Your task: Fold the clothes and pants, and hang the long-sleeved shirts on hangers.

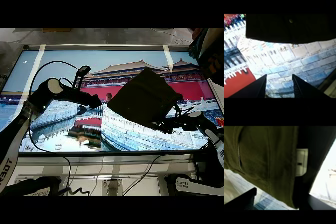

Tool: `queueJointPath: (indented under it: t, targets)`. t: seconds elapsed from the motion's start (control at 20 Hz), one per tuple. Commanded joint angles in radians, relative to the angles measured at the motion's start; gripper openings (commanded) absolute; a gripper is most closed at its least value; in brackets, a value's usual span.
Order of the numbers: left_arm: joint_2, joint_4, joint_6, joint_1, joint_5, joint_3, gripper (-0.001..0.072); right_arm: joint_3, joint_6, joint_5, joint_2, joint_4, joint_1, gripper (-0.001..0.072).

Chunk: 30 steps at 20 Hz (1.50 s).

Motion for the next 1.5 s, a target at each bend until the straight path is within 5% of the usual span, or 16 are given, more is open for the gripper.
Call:
queueJointPath:
  t: [0.0,0.3,0.55,0.8,1.05,1.2,1.35,1.45]
  targets:
    - [-0.001,0.001,0.0,0.0,0.006,0.0,0.0361,0.035,0.087,-0.045,0.002,-0.053,0.031,0.055]
    - [-0.001,0.001,0.0,0.0,0.006,0.0,0.0361,0.194,0.092,0.134,0.013,-0.341,0.031,0.0476]
    - [-0.001,0.001,0.0,0.0,0.005,0.0,0.0361,0.148,0.077,0.154,0.014,-0.395,0.031,0.0448]
    - [-0.001,0.001,0.0,0.0,0.006,0.0,0.0361,0.067,0.08,0.055,0.014,-0.311,0.031,0.0445]
    - [-0.014,0.001,0.0,0.0,0.013,0.0,0.0361,-0.026,-0.054,-0.125,0.014,0.042,0.032,0.0411]
    - [-0.04,0.001,0.0,-0.001,0.013,0.0,0.0361,-0.03,-0.203,-0.139,0.014,0.208,0.032,0.0276]
    - [-0.084,0.0,0.0,-0.002,0.051,0.0,0.0361,-0.03,-0.252,-0.134,0.014,0.247,0.032,0.0039]
    - [-0.13,-0.043,-0.001,-0.002,0.11,0.0,0.0361,-0.03,-0.259,-0.097,0.014,0.245,0.032,0.0039]
